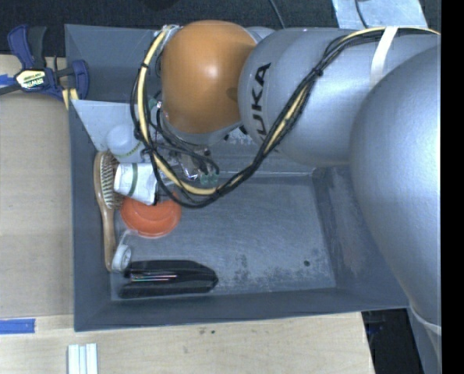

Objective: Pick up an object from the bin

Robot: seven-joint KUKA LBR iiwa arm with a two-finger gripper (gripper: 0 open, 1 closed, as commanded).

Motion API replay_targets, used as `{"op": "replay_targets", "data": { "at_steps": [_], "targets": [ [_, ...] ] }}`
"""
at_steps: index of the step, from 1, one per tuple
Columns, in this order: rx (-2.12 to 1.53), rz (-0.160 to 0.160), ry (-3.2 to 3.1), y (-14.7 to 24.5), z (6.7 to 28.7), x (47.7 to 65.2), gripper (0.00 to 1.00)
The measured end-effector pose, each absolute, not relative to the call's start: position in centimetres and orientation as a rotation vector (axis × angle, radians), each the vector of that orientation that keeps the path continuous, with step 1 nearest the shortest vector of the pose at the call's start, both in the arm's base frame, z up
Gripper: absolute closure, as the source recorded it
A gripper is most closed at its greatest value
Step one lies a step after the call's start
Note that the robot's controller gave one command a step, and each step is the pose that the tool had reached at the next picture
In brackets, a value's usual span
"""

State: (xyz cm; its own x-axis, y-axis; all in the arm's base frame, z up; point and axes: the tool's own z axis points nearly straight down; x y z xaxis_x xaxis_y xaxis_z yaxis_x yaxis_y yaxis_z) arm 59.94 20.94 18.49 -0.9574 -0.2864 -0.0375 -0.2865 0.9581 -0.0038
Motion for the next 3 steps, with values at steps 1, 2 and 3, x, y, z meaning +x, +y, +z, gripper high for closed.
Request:
{"op": "replay_targets", "data": {
  "at_steps": [1, 2, 3],
  "targets": [
    [-0.524, 0.011, 3.029, 20.9, 26.7, 56.1, 1.0],
    [-0.724, -0.002, 3.018, 21.0, 17.9, 59.3, 1.0],
    [-0.17, 0.023, 3.079, 21.8, 21.5, 58.5, 1.0]
  ]
}}
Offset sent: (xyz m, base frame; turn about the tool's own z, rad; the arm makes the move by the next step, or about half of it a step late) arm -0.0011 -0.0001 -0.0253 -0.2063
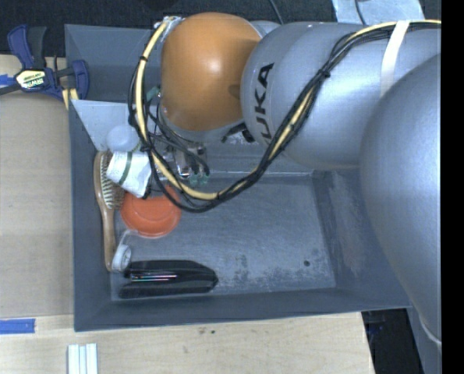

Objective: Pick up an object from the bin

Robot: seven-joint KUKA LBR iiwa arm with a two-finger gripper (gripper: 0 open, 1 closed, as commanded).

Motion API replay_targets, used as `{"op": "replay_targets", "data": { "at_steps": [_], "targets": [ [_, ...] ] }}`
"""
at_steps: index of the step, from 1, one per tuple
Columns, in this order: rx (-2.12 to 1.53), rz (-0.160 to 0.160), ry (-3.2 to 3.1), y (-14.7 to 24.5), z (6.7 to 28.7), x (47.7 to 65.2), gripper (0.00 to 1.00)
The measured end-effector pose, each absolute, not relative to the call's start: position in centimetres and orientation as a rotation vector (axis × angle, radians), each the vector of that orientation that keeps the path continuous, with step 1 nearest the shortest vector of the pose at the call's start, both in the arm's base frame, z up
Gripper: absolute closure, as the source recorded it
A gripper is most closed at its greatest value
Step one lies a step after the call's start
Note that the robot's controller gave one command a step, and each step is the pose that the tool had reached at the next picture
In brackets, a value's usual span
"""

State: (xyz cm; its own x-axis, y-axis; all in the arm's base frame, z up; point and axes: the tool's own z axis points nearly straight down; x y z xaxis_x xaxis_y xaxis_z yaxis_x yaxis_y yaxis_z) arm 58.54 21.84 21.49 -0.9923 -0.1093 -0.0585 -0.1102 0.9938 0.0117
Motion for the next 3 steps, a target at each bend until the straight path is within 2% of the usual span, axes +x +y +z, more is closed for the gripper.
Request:
{"op": "replay_targets", "data": {
  "at_steps": [1, 2, 3],
  "targets": [
    [-0.541, 0.006, 3.051, 22.3, 17.5, 59.9, 1.0],
    [0.024, 0.031, 3.083, 22.7, 17.0, 61.7, 1.0],
    [-0.037, 0.022, 3.091, 23.0, 16.8, 60.6, 1.0]
  ]
}}
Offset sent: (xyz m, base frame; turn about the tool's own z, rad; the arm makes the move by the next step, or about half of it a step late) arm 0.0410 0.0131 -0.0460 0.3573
